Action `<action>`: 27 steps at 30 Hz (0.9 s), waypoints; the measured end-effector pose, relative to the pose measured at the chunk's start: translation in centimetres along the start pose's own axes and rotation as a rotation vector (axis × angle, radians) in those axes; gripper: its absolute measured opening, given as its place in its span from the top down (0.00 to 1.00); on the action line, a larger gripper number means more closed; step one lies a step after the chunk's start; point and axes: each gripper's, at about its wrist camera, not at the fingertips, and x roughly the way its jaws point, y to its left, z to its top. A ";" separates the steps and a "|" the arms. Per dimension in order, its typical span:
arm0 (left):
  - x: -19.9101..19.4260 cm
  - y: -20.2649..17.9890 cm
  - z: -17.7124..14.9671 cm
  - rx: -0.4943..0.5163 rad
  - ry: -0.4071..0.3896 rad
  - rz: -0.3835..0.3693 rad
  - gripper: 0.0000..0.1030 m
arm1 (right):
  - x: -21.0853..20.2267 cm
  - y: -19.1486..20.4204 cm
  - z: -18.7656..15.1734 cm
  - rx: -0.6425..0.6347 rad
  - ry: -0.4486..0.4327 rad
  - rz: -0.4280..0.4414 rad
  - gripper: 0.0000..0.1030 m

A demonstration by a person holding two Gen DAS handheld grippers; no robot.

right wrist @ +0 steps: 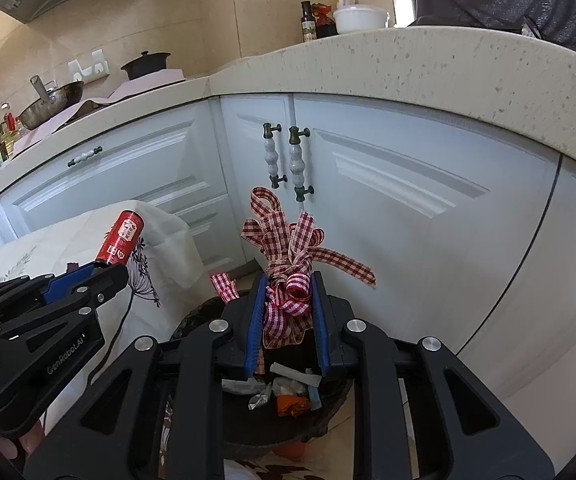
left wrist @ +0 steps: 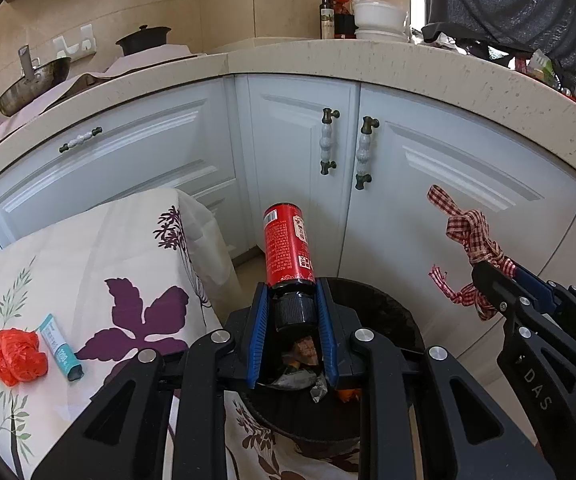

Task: Collect trash
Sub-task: 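Carry the spray can and ribbon over the black bin and open both tools, then move both open tools back over the table toward the remaining items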

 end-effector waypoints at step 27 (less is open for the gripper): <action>-1.0 0.4 0.4 -0.026 -0.021 0.005 0.38 | -1.5 -1.0 0.0 0.023 -0.027 -0.043 0.47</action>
